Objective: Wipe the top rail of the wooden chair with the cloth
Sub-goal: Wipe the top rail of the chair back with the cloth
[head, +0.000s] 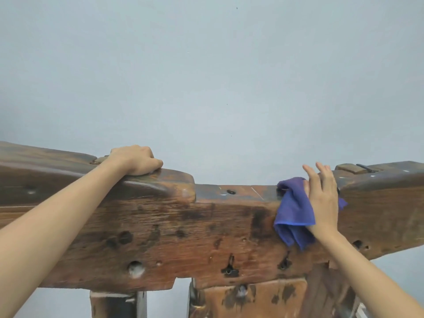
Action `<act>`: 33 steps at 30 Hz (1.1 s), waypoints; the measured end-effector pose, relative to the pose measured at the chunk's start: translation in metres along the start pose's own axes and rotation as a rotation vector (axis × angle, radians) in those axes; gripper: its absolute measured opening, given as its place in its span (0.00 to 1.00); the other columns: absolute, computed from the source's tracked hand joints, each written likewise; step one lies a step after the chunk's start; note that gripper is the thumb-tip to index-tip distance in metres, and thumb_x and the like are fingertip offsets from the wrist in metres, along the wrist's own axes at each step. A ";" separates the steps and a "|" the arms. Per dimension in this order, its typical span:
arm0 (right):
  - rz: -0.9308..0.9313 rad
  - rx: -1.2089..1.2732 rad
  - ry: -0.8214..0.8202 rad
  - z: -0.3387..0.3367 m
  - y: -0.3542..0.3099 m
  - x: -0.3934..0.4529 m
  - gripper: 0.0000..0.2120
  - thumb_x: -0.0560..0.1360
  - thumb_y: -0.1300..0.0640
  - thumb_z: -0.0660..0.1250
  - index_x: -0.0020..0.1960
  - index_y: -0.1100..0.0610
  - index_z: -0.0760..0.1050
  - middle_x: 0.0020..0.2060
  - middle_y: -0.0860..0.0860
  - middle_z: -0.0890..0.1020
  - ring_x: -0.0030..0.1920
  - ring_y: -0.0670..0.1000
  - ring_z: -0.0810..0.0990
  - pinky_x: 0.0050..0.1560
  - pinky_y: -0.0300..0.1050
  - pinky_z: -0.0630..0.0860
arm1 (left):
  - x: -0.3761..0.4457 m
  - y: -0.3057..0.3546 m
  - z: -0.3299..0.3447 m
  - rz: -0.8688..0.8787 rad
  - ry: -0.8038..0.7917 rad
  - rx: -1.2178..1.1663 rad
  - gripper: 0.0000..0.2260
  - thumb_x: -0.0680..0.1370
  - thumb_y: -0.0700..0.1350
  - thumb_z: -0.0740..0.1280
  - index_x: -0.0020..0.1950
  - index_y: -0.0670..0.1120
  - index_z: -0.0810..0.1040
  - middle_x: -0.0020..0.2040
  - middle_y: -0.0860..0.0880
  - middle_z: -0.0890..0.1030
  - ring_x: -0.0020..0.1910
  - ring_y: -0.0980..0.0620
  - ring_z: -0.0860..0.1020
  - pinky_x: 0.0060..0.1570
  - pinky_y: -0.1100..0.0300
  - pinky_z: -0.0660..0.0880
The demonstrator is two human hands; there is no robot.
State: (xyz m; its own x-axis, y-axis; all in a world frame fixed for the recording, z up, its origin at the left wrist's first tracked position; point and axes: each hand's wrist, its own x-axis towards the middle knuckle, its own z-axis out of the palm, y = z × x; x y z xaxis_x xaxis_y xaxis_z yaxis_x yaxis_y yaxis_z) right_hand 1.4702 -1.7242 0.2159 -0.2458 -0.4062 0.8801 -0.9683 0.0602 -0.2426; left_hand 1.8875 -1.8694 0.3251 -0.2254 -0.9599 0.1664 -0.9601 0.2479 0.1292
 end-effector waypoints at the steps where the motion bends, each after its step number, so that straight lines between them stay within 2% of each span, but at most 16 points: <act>1: 0.050 -0.006 -0.029 -0.006 0.008 0.010 0.18 0.82 0.63 0.65 0.71 0.60 0.75 0.75 0.65 0.69 0.78 0.68 0.63 0.73 0.68 0.66 | 0.000 0.000 0.000 0.002 -0.001 0.004 0.16 0.71 0.58 0.60 0.37 0.49 0.81 0.42 0.49 0.82 0.45 0.47 0.79 0.56 0.49 0.74; 3: 0.138 -0.073 -0.181 -0.014 0.021 0.034 0.15 0.79 0.61 0.70 0.65 0.54 0.81 0.72 0.61 0.71 0.76 0.65 0.64 0.70 0.63 0.67 | 0.002 -0.001 0.000 0.004 0.004 0.014 0.17 0.70 0.59 0.59 0.37 0.48 0.80 0.41 0.49 0.82 0.44 0.47 0.79 0.55 0.49 0.74; 5: 0.226 -0.235 -0.391 -0.018 0.023 0.055 0.08 0.78 0.57 0.70 0.54 0.52 0.85 0.58 0.59 0.80 0.64 0.65 0.73 0.58 0.57 0.74 | 0.003 -0.002 0.001 0.002 0.012 0.022 0.18 0.71 0.59 0.59 0.38 0.48 0.80 0.41 0.49 0.82 0.43 0.47 0.79 0.54 0.50 0.75; 6: 0.252 -0.302 -0.472 -0.016 0.020 0.063 0.07 0.78 0.57 0.68 0.50 0.54 0.85 0.51 0.59 0.82 0.57 0.65 0.77 0.51 0.54 0.74 | 0.003 -0.002 0.002 0.002 0.018 0.029 0.18 0.71 0.59 0.58 0.38 0.48 0.81 0.41 0.49 0.82 0.43 0.47 0.79 0.54 0.50 0.75; 8: 0.258 -0.412 -0.611 -0.006 0.010 0.072 0.07 0.78 0.61 0.62 0.48 0.58 0.80 0.50 0.61 0.83 0.52 0.64 0.80 0.47 0.52 0.72 | 0.004 -0.003 0.003 0.001 0.029 0.047 0.19 0.72 0.60 0.58 0.40 0.48 0.81 0.42 0.49 0.82 0.43 0.48 0.79 0.53 0.51 0.75; 10: 0.257 -0.439 -0.751 0.006 0.000 0.081 0.08 0.79 0.60 0.60 0.50 0.56 0.79 0.55 0.59 0.83 0.54 0.62 0.80 0.52 0.52 0.71 | 0.005 -0.002 0.004 -0.005 0.030 0.061 0.19 0.72 0.60 0.57 0.40 0.48 0.81 0.42 0.49 0.81 0.44 0.48 0.78 0.53 0.51 0.75; 13: 0.288 -0.207 -0.985 0.020 -0.017 0.090 0.15 0.83 0.55 0.58 0.53 0.61 0.81 0.55 0.61 0.85 0.51 0.58 0.79 0.61 0.55 0.73 | 0.004 0.000 0.004 -0.013 0.030 0.078 0.19 0.73 0.60 0.57 0.41 0.48 0.81 0.42 0.49 0.80 0.43 0.47 0.78 0.53 0.50 0.74; 16: 0.228 -0.172 -1.123 0.030 -0.058 0.087 0.16 0.82 0.52 0.54 0.55 0.57 0.77 0.63 0.59 0.82 0.60 0.59 0.80 0.68 0.57 0.72 | 0.003 0.001 0.003 -0.014 0.037 0.090 0.19 0.73 0.61 0.58 0.40 0.48 0.81 0.41 0.49 0.80 0.43 0.48 0.77 0.54 0.50 0.74; 18: 0.129 -0.163 -1.157 0.041 -0.100 0.080 0.18 0.81 0.51 0.53 0.62 0.55 0.77 0.70 0.59 0.78 0.67 0.59 0.78 0.71 0.55 0.70 | 0.003 0.000 0.003 -0.017 0.035 0.085 0.19 0.72 0.61 0.58 0.40 0.49 0.80 0.41 0.49 0.80 0.44 0.47 0.78 0.55 0.49 0.74; 20: 0.039 -0.097 -1.162 0.051 -0.149 0.068 0.23 0.80 0.51 0.53 0.69 0.58 0.76 0.74 0.58 0.75 0.71 0.58 0.75 0.72 0.53 0.69 | 0.001 0.002 0.003 -0.023 0.033 0.081 0.18 0.73 0.60 0.58 0.40 0.48 0.80 0.41 0.49 0.80 0.45 0.47 0.78 0.55 0.49 0.74; 22: -0.022 -0.021 -1.129 0.056 -0.193 0.056 0.24 0.81 0.48 0.52 0.70 0.57 0.75 0.74 0.57 0.75 0.71 0.59 0.75 0.68 0.53 0.69 | 0.000 0.003 0.002 -0.024 0.030 0.064 0.18 0.73 0.60 0.59 0.40 0.48 0.80 0.41 0.49 0.81 0.44 0.47 0.78 0.55 0.50 0.75; 24: -0.050 0.043 -1.090 0.051 -0.214 0.046 0.24 0.83 0.46 0.49 0.67 0.55 0.77 0.70 0.57 0.77 0.67 0.61 0.76 0.61 0.54 0.67 | -0.002 0.003 -0.001 -0.023 0.030 0.043 0.17 0.74 0.59 0.60 0.39 0.48 0.80 0.41 0.49 0.81 0.44 0.47 0.78 0.54 0.50 0.75; 26: -0.124 0.108 -1.045 0.037 -0.209 0.035 0.25 0.84 0.44 0.45 0.63 0.53 0.78 0.66 0.56 0.80 0.64 0.61 0.78 0.57 0.55 0.67 | -0.003 0.000 -0.001 -0.024 0.010 -0.004 0.16 0.73 0.58 0.61 0.36 0.48 0.79 0.40 0.49 0.81 0.43 0.47 0.78 0.54 0.50 0.74; 28: -0.280 0.172 -0.919 0.018 -0.187 0.016 0.25 0.85 0.41 0.43 0.60 0.48 0.78 0.61 0.51 0.82 0.64 0.58 0.79 0.56 0.55 0.70 | -0.003 0.001 -0.001 -0.025 0.007 0.006 0.16 0.72 0.58 0.61 0.35 0.48 0.79 0.41 0.48 0.82 0.44 0.46 0.79 0.55 0.49 0.74; 31: -0.417 0.158 -0.813 -0.006 -0.141 -0.001 0.26 0.84 0.37 0.46 0.74 0.42 0.71 0.74 0.42 0.74 0.76 0.47 0.70 0.71 0.53 0.69 | -0.009 0.005 -0.003 -0.073 -0.010 0.094 0.17 0.75 0.59 0.58 0.45 0.48 0.78 0.50 0.46 0.81 0.50 0.43 0.77 0.60 0.46 0.73; 33: -0.309 0.095 -0.818 -0.013 -0.108 0.007 0.25 0.85 0.37 0.46 0.76 0.41 0.70 0.76 0.40 0.72 0.77 0.46 0.68 0.71 0.50 0.68 | -0.013 0.016 -0.002 -0.067 0.010 0.160 0.18 0.79 0.58 0.55 0.52 0.47 0.76 0.59 0.42 0.80 0.55 0.41 0.76 0.63 0.44 0.71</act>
State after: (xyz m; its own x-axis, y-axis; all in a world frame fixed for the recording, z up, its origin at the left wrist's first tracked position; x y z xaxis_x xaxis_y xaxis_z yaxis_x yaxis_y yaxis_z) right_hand 1.5723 -1.7216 0.2536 0.1717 -0.9201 0.3521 -0.9692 -0.2219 -0.1072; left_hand 1.8756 -1.8524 0.3266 -0.1591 -0.9721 0.1724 -0.9872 0.1587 -0.0166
